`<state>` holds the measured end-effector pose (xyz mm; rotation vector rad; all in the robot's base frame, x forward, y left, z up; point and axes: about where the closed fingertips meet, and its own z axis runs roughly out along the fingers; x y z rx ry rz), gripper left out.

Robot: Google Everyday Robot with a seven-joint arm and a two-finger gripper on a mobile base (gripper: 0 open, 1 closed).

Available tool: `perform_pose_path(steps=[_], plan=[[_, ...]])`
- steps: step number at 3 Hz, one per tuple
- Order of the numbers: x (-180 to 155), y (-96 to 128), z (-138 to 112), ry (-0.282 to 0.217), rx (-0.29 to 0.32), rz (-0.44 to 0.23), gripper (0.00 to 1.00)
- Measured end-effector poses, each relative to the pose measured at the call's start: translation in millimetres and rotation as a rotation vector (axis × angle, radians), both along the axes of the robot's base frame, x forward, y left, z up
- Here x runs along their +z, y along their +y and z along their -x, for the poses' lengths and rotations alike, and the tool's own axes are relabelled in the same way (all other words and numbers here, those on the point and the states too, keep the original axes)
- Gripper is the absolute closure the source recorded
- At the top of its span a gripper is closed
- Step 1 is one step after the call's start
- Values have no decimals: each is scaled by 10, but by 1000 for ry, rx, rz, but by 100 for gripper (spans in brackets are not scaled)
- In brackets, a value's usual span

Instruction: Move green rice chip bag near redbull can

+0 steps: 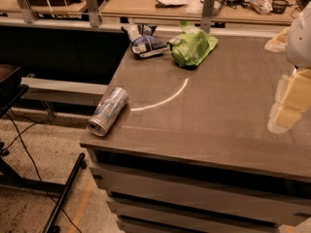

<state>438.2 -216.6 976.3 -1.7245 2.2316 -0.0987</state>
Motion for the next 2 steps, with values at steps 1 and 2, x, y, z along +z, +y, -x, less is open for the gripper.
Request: perform_pose_path(steps=[1,2], plan=[[0,0,0,0,0,0,0],[-17,70,-191,-39,25,-15,0]])
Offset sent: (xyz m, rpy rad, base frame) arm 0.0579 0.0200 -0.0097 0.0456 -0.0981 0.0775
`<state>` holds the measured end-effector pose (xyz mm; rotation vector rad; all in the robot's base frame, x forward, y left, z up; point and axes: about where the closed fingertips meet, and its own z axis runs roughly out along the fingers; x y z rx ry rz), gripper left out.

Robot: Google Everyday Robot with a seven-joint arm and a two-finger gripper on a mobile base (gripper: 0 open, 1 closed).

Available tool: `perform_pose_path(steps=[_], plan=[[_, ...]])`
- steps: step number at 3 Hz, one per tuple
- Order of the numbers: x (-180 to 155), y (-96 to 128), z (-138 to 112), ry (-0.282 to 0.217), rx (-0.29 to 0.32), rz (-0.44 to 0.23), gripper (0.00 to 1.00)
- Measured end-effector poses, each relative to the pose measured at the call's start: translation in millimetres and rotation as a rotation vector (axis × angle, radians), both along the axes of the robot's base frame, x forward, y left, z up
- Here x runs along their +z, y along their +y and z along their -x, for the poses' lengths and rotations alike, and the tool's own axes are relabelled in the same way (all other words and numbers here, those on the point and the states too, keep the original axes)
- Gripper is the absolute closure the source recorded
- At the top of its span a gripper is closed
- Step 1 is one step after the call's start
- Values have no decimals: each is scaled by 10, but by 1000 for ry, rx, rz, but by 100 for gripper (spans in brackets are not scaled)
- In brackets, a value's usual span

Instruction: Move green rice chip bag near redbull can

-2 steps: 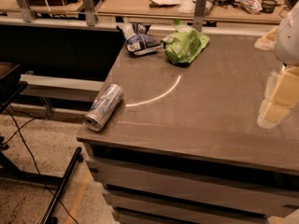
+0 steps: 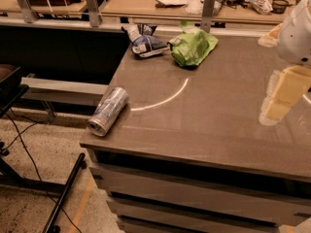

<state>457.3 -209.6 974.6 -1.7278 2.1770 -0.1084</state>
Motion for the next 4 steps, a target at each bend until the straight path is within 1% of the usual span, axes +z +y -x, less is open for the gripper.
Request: perform_pose_path(steps=[1,2,3,4], plan=[[13,180,-504,-71,76,-7,0],[79,424,-1088,-165,185,9,0],[136,684,-1661,-253,303,46,0],[-22,930,-2391,-331,394,110,0]])
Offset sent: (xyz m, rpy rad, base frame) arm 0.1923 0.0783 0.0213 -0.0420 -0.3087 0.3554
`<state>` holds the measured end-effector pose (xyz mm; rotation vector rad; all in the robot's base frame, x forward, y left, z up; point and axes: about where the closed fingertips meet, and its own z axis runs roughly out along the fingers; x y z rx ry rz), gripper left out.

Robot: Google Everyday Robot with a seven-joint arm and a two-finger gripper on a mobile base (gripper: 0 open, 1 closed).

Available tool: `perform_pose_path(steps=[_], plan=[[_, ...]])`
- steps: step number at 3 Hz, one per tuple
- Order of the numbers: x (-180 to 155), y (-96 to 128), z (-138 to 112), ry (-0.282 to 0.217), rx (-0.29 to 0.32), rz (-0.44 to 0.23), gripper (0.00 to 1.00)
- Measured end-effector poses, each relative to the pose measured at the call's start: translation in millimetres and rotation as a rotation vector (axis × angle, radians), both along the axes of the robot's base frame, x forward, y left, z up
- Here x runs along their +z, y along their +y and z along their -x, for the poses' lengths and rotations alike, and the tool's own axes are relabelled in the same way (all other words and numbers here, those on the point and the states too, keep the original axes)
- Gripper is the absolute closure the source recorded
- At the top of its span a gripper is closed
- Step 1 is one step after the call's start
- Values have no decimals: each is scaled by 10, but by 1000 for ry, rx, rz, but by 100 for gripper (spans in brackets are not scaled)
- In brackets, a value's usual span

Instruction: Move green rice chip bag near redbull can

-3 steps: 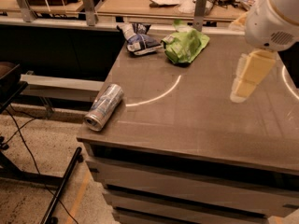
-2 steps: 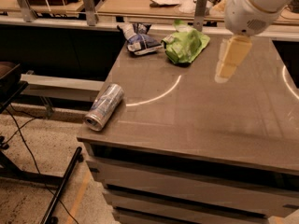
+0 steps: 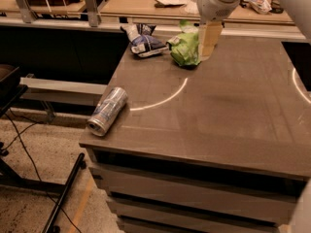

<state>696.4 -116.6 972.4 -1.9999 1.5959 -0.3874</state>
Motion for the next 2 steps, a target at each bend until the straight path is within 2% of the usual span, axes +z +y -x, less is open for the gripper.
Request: perform_pose_path(steps=[1,2], plan=[[-242,94,-462,-19,8,42,0],[-470,23,-785,-23,-22,87,0]])
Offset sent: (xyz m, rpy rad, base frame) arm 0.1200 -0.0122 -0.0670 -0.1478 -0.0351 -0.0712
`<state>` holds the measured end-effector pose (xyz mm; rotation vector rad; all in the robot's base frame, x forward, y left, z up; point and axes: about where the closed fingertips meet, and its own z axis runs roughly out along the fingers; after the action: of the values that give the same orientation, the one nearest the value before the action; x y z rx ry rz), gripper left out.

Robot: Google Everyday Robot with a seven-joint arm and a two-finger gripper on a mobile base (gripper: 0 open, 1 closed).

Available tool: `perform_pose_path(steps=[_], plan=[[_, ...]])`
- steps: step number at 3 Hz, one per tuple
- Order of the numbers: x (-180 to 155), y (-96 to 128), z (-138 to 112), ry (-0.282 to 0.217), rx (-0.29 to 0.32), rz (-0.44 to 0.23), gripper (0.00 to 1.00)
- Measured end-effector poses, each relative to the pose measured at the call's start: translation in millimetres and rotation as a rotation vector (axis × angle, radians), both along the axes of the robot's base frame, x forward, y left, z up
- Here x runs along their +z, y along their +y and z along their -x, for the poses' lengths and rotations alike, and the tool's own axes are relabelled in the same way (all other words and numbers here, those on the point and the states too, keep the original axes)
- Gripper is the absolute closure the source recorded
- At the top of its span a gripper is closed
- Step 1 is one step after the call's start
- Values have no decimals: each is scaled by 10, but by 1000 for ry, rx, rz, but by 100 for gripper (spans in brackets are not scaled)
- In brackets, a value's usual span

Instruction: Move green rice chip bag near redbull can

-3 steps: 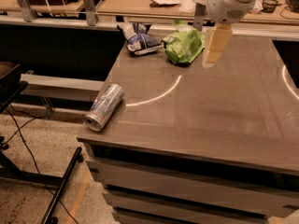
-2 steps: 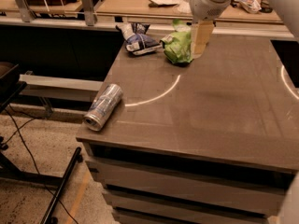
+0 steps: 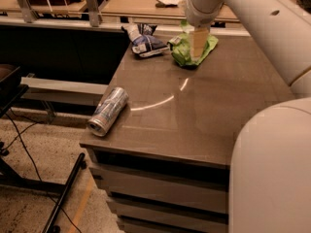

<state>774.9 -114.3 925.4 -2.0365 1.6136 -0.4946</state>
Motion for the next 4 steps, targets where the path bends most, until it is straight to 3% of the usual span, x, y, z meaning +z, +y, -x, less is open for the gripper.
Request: perform_pose_path(steps=[1,2,3,4], plan=[[-350,-145,-206,28,-26,38,4],[-515,-213,-268,52,-35,41,26],[-533,-206,-175,77,6,-17,57],[-469,-217,-15,93,48,-69,81]])
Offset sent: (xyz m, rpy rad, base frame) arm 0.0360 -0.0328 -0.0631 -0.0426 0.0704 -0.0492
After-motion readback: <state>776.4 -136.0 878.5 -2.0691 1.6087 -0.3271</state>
